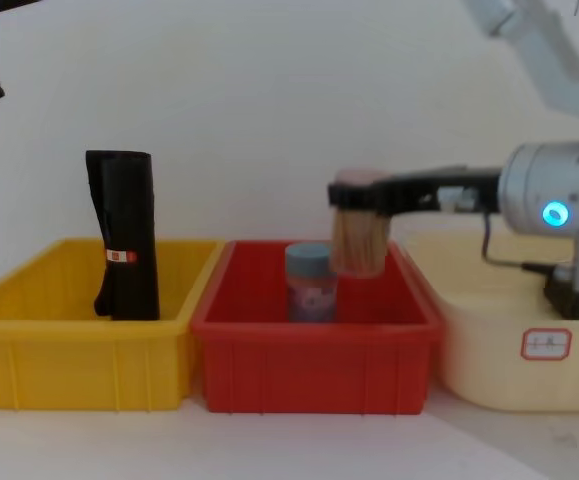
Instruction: Pick up the garbage bag with the one hand and transfer it to the other hand.
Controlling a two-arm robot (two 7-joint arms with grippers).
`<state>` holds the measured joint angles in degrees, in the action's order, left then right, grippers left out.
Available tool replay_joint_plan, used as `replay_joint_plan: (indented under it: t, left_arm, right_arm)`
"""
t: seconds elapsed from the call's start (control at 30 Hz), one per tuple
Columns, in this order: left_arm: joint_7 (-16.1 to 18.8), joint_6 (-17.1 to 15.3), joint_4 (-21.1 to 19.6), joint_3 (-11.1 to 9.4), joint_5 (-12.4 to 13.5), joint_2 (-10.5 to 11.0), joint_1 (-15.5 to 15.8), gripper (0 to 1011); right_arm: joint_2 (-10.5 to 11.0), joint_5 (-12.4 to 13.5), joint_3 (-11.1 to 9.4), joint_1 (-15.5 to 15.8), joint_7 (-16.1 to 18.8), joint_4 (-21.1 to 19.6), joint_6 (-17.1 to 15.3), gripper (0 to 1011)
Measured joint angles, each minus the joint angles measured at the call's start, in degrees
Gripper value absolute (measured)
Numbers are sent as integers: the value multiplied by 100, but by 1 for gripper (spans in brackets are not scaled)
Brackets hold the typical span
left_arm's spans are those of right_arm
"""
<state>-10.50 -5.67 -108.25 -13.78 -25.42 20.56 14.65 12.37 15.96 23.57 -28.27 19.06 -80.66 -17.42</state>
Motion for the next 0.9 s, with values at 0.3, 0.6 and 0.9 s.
replay_joint_plan:
  t: [0.3,0.6,0.9]
  left_arm:
    - [0,0,0,0,0,0,0,1000]
    - [0,0,0,0,0,0,0,1000]
    - [0,0,0,0,0,0,0,1000]
  right_arm:
    - [177,116,-450,200,-294,-543,65,650]
    - [311,137,-843,471,-648,-750,5,650]
    - [359,134,-1051,703,-864,-646,-123,650]
